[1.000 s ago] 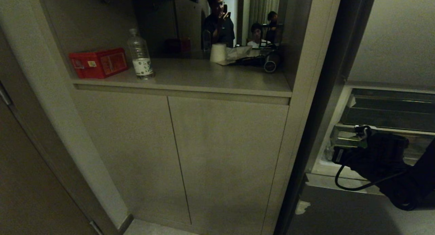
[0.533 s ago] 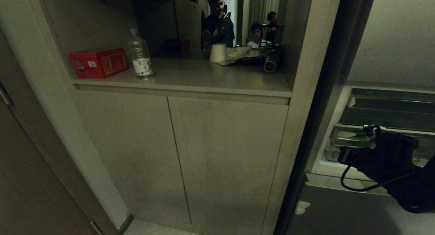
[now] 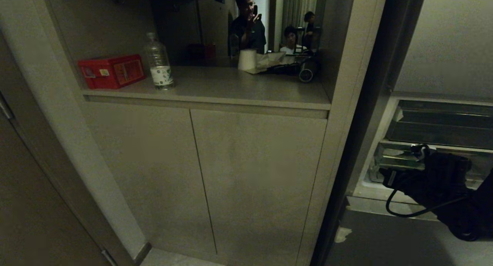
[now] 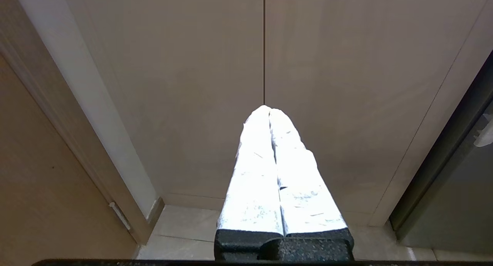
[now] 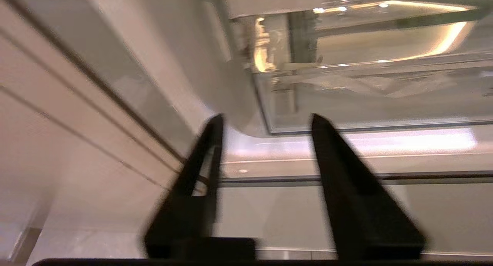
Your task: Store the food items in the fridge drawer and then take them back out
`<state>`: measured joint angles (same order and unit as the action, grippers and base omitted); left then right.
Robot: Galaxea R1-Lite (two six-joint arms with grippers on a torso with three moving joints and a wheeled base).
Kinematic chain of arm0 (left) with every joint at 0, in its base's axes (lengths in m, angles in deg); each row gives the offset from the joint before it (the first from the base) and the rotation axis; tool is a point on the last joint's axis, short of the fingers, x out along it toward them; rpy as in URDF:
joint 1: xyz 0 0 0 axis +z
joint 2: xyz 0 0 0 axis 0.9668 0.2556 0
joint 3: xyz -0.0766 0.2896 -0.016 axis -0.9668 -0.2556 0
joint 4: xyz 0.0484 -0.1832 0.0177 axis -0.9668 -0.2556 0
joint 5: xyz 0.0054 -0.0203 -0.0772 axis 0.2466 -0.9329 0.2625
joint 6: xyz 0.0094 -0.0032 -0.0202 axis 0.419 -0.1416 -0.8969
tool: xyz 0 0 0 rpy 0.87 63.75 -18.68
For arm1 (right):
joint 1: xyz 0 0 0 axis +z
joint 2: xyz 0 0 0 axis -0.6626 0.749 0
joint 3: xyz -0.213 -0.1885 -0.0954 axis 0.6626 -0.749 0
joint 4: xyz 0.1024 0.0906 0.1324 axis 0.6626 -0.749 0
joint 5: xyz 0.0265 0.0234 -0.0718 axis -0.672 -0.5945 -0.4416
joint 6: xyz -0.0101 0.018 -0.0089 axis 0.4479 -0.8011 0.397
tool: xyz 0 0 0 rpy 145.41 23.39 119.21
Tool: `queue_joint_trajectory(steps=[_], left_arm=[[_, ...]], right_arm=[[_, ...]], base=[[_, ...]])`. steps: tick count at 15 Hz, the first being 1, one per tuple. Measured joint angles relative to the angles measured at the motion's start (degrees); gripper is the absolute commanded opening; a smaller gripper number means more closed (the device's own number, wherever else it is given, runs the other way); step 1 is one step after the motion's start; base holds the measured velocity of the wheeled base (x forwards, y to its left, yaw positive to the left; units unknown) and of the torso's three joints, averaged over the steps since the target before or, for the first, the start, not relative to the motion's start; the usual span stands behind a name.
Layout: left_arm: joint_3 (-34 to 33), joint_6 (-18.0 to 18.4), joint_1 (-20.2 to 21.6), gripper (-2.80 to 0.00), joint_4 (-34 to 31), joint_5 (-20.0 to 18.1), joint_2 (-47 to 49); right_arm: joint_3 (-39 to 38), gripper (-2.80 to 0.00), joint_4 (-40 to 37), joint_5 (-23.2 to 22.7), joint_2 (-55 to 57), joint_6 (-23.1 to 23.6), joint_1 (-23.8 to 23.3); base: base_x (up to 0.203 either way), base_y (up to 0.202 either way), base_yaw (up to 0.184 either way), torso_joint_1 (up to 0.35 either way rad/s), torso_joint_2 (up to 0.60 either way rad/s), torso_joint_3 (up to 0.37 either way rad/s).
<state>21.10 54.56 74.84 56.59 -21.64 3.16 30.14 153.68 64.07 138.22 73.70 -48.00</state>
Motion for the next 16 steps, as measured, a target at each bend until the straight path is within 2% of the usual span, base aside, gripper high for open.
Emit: queue_joint_trajectory(steps=[6, 9, 16], left_arm=[[0.0, 0.0, 0.0, -2.8, 0.0, 0.0, 0.0], [0.0, 0.0, 0.0, -2.8, 0.0, 0.0, 0.0], [0.0, 0.0, 0.0, -2.8, 0.0, 0.0, 0.0]], right_arm=[[2.1, 0.0, 7.1, -1.3, 2.6, 0.4, -0.4], [2.0, 0.0, 12.4, -1.5, 5.1, 2.0, -0.4], [2.0, 0.0, 13.4, -1.1, 7.4, 3.3, -0.8]], base=[[0.0, 0.0, 0.0, 0.0, 0.0, 0.0], [0.0, 0.0, 0.0, 0.0, 0.0, 0.0], [0.0, 0.0, 0.0, 0.0, 0.0, 0.0]])
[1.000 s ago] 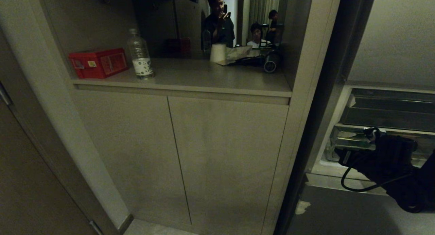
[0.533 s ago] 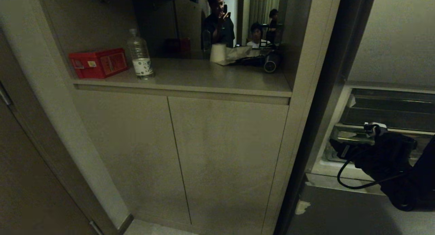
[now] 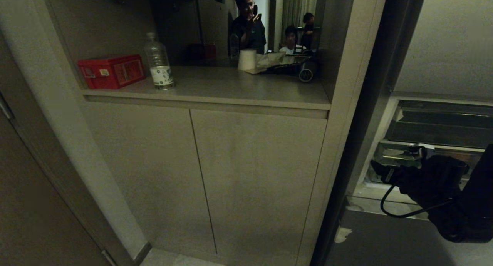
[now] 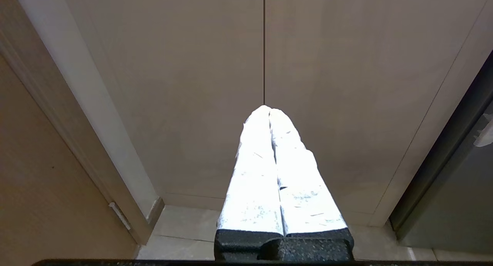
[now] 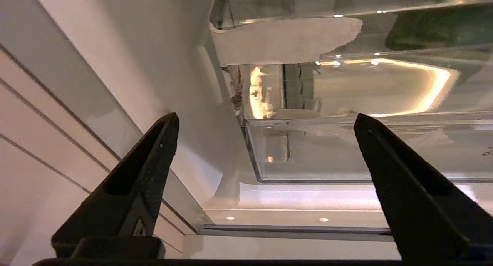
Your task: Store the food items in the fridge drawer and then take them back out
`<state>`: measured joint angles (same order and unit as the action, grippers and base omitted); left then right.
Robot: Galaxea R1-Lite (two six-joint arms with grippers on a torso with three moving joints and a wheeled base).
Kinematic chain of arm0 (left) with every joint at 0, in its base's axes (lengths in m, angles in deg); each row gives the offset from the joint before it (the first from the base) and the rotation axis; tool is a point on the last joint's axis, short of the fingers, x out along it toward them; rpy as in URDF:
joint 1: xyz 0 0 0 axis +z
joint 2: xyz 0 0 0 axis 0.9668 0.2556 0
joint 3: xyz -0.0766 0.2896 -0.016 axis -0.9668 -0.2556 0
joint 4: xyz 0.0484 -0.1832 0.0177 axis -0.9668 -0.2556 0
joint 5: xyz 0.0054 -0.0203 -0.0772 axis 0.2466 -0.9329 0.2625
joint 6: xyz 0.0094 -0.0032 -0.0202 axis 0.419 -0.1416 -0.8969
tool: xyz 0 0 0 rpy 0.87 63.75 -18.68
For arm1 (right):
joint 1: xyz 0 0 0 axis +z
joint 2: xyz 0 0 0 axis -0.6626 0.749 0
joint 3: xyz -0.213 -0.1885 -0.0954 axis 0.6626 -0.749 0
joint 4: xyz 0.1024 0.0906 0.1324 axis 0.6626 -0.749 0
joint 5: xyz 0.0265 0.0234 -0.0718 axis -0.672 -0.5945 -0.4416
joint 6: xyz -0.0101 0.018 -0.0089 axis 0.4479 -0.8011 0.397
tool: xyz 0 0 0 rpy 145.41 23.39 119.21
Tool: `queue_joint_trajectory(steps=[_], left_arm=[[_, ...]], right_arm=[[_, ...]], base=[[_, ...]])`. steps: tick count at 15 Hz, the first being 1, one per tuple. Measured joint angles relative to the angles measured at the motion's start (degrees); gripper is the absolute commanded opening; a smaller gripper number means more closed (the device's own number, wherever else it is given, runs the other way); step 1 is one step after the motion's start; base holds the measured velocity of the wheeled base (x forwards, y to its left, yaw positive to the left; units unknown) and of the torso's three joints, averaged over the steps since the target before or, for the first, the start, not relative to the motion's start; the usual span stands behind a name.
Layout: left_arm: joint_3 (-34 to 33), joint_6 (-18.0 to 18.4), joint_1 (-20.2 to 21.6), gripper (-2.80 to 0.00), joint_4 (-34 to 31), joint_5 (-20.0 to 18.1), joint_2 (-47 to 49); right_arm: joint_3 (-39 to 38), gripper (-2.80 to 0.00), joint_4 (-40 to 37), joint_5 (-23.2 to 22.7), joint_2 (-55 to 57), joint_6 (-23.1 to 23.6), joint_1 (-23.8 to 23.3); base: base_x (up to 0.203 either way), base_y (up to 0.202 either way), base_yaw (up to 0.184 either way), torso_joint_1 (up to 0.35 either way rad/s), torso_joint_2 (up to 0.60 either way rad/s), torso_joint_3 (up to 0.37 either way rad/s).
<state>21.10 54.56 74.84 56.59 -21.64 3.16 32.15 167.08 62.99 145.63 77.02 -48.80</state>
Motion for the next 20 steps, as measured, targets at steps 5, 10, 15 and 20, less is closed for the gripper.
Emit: queue_joint_trajectory(steps=[5, 10, 15, 20], left_arm=[[0.0, 0.0, 0.0, -2.8, 0.0, 0.0, 0.0], [0.0, 0.0, 0.0, -2.8, 0.0, 0.0, 0.0], [0.0, 0.0, 0.0, -2.8, 0.0, 0.0, 0.0], [0.0, 0.0, 0.0, -2.8, 0.0, 0.0, 0.0]], right_arm=[[0.5, 0.0, 0.0, 0.7, 0.5, 0.1, -0.4], [0.5, 0.0, 0.0, 0.8, 0.5, 0.1, -1.3], [0.6, 0.0, 0.0, 1.0, 0.5, 0.3, -1.6], [1.6, 0.0, 0.0, 0.9, 0.8, 0.3, -1.3]], base=[[0.0, 0.0, 0.0, 0.0, 0.0, 0.0], [0.0, 0.0, 0.0, 0.0, 0.0, 0.0], [0.0, 0.0, 0.0, 0.0, 0.0, 0.0], [0.0, 0.0, 0.0, 0.0, 0.0, 0.0]])
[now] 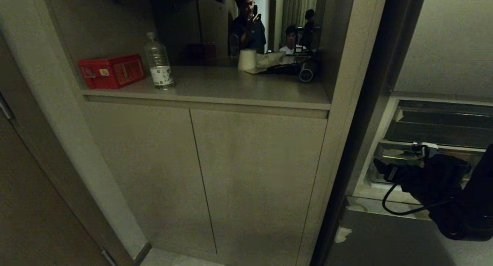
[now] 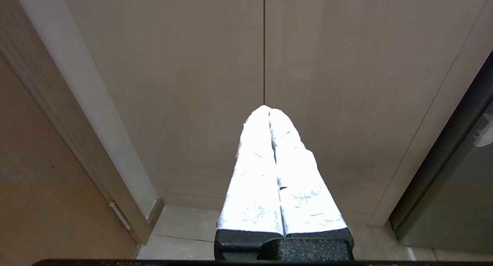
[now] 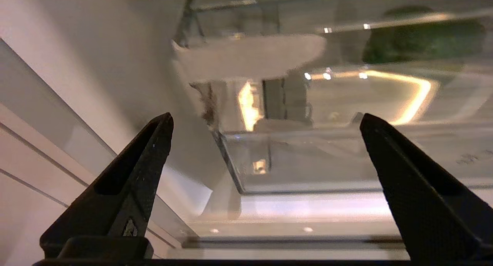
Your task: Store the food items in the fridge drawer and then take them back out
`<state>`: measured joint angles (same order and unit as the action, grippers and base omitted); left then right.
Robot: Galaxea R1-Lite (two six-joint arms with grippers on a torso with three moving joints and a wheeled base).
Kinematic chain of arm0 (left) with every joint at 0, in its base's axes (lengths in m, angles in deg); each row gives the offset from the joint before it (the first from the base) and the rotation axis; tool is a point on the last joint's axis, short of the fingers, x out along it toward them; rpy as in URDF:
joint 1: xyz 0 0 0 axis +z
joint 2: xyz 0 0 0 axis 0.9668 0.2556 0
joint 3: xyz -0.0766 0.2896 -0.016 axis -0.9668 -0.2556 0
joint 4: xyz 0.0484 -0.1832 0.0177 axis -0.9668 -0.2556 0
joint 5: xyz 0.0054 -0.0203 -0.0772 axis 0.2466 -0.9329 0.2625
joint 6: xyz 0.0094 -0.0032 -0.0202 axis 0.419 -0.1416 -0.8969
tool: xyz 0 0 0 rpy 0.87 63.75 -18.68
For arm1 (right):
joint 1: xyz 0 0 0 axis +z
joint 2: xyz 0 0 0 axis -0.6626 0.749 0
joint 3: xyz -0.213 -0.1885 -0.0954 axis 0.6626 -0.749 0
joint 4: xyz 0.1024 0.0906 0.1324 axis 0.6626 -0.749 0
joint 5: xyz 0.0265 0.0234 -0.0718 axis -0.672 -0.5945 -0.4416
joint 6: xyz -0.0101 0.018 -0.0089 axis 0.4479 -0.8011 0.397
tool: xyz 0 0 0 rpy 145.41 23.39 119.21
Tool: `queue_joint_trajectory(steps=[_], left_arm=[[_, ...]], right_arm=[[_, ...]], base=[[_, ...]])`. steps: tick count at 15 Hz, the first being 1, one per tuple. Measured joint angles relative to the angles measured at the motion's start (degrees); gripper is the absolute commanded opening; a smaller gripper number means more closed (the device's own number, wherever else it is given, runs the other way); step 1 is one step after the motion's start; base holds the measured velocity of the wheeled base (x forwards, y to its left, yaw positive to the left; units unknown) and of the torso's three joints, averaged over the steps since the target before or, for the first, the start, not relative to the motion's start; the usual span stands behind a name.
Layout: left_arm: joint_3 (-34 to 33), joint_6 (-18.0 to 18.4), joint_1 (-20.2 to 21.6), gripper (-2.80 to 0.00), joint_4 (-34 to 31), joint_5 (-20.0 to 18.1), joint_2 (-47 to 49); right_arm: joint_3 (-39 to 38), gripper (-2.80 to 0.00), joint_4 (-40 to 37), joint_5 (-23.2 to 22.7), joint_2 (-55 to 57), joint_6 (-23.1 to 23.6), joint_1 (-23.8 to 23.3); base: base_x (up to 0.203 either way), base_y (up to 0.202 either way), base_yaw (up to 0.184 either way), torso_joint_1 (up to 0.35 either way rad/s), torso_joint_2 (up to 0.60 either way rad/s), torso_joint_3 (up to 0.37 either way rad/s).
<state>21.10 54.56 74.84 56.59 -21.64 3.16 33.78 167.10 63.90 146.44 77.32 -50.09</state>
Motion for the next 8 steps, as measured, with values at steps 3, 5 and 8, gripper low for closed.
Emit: queue_joint_trajectory(steps=[3, 5, 8], left_arm=[[0.0, 0.0, 0.0, -2.8, 0.0, 0.0, 0.0], [0.0, 0.0, 0.0, -2.8, 0.0, 0.0, 0.0], [0.0, 0.0, 0.0, -2.8, 0.0, 0.0, 0.0]], right_arm=[[1.2, 0.0, 0.0, 0.1, 0.8, -0.1, 0.5], [1.6, 0.0, 0.0, 0.1, 1.1, -0.1, 0.6], [2.1, 0.0, 0.0, 0.1, 1.5, 0.0, 0.7]], base=[[0.0, 0.0, 0.0, 0.0, 0.0, 0.0], [0.0, 0.0, 0.0, 0.0, 0.0, 0.0], [0.0, 0.0, 0.0, 0.0, 0.0, 0.0]])
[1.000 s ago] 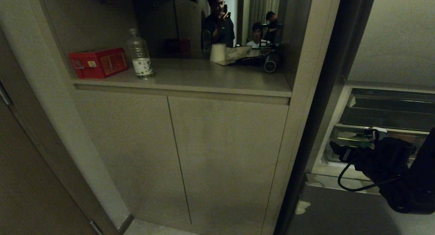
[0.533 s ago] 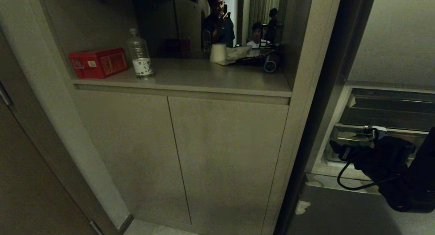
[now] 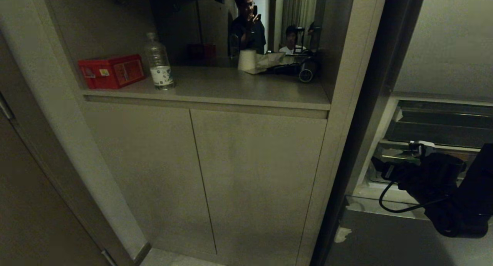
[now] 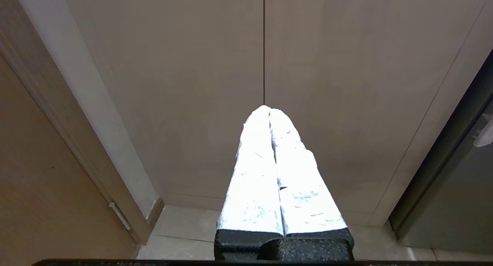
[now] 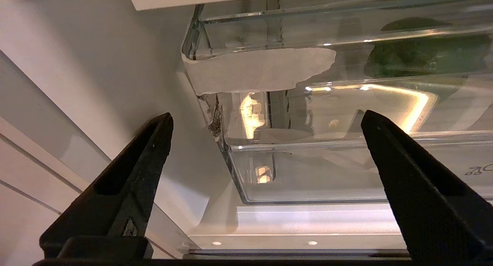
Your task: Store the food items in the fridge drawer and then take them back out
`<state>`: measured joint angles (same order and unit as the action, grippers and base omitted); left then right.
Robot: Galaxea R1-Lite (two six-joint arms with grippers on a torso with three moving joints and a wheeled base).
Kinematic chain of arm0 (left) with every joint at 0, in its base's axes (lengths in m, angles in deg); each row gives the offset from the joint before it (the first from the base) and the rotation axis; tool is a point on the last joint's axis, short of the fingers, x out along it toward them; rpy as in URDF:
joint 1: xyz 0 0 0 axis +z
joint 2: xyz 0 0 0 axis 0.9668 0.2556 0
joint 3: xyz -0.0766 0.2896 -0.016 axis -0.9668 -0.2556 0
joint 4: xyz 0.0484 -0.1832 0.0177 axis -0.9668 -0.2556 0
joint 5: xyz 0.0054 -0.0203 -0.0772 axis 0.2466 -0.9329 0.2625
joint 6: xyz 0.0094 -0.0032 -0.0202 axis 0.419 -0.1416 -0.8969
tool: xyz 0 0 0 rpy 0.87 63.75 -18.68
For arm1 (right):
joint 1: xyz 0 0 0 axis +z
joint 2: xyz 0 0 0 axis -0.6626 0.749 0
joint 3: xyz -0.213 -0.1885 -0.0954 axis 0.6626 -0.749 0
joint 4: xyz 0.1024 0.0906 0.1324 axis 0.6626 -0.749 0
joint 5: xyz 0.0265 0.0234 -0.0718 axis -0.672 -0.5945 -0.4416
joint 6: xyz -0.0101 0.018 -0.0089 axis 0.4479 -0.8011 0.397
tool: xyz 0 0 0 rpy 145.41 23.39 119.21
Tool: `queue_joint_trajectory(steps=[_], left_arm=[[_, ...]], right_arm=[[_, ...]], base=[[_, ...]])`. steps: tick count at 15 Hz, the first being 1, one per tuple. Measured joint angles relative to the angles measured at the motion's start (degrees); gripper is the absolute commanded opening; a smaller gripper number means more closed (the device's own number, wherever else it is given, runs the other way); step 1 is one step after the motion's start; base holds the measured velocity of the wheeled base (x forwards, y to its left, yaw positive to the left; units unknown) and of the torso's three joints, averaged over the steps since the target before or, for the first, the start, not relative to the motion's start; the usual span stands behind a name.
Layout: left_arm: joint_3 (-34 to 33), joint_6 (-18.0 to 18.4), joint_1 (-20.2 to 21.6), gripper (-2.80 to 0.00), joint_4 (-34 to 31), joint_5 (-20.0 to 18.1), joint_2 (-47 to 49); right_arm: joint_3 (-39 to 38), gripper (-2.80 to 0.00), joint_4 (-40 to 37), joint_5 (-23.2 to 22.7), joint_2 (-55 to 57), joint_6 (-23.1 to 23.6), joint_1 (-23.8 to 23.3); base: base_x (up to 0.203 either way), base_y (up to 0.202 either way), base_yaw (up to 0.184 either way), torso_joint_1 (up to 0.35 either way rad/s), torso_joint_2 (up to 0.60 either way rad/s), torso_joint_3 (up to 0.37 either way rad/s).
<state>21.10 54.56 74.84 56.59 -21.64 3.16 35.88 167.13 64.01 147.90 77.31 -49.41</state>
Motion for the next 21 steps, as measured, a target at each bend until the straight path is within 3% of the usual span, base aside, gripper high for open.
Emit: queue_joint_trajectory(steps=[2, 3, 7, 12, 21], left_arm=[[0.0, 0.0, 0.0, -2.8, 0.0, 0.0, 0.0], [0.0, 0.0, 0.0, -2.8, 0.0, 0.0, 0.0], [0.0, 0.0, 0.0, -2.8, 0.0, 0.0, 0.0], [0.0, 0.0, 0.0, -2.8, 0.0, 0.0, 0.0], [0.0, 0.0, 0.0, -2.8, 0.0, 0.0, 0.0]], right_arm=[[0.2, 0.0, 0.0, 0.0, 0.3, 0.0, 0.1], [0.3, -2.8, 0.0, 0.0, 0.4, 0.0, 0.2], [0.2, -2.8, -0.1, 0.1, 0.6, 0.0, 1.3], [0.8, -2.8, -0.3, 3.4, 1.2, -0.1, 5.5], [-0.7, -2.8, -0.7, 4.0, 1.3, -0.3, 6.3]], base=[[0.0, 0.0, 0.0, 0.0, 0.0, 0.0], [0.0, 0.0, 0.0, 0.0, 0.0, 0.0], [0.0, 0.0, 0.0, 0.0, 0.0, 0.0], [0.0, 0.0, 0.0, 0.0, 0.0, 0.0], [0.0, 0.0, 0.0, 0.0, 0.0, 0.0]])
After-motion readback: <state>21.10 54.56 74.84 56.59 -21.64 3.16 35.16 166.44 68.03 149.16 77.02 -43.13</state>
